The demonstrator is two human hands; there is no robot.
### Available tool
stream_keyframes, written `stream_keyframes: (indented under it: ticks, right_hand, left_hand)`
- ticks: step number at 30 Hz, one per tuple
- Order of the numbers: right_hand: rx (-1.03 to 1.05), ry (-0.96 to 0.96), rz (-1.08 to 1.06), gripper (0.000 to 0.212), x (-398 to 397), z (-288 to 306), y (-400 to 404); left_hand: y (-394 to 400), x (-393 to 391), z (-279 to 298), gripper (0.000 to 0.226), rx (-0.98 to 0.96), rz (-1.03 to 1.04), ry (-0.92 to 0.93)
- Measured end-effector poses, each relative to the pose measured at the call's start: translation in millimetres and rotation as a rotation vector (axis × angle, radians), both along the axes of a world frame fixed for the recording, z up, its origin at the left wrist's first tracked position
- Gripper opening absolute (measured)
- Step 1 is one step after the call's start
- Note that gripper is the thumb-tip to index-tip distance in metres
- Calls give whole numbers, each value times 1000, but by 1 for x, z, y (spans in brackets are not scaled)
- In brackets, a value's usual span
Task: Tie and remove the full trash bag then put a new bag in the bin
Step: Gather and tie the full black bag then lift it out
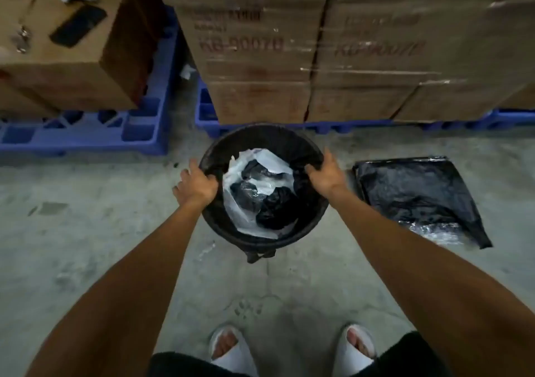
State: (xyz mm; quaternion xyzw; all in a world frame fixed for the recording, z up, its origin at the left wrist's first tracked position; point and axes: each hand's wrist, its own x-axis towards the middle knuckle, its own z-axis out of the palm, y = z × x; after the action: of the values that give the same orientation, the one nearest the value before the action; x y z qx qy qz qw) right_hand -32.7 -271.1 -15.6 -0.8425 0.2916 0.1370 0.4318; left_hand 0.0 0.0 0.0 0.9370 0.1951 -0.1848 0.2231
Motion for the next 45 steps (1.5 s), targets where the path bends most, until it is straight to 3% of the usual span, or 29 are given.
stream_keyframes:
  ticks: [4, 8, 12, 16, 19, 23, 27, 30, 32, 35, 40, 42, 45]
  right_hand:
    - [52, -52, -18, 44, 23, -41, -16]
    - [247, -169, -92, 29, 31, -54, -28]
    - [501, -240, -190, 27, 27, -58, -47]
    - [833, -298, -360, 49, 8, -72, -65]
    - [944, -324, -461, 51, -11, -87, -67]
    - [653, -196, -438, 48, -37, -101, -58]
    - [687, 61, -332, 60, -51, -102, -47]
    - [709, 69, -327, 42, -42, -100, -54]
    - [701, 34, -342, 33, -27, -109, -67]
    - [734, -121, -637, 25, -16, -106, -85]
    - [528, -481, -741, 44, -6, -52, -77]
    - [324, -553, -610, 41, 1, -35, -64]
    - [-3, -646, -190, 26, 5, -24, -33]
  left_hand:
    - [3, 10, -48, 46, -102, -24, -127]
    - [1, 23, -54, 42, -86, -49, -189]
    - [-10, 28, -66, 48, -167, -12, -208]
    - [-22, 25, -75, 50, -290, 51, -212]
    - [-28, 19, -73, 51, -332, 76, -210]
    - [-35, 2, -70, 51, -516, 150, -240]
    - [-35, -5, -72, 56, -680, 245, -292]
    - [-35, -4, -75, 55, -627, 226, -317]
    - [-33, -2, -77, 55, -566, 197, -315]
    - [-33, 0, -75, 55, -525, 173, -280]
    - [-35, 1, -69, 55, -565, 185, -233]
    - [-36, 1, -69, 54, -574, 191, -245]
    - [-37, -3, -69, 53, -595, 210, -254]
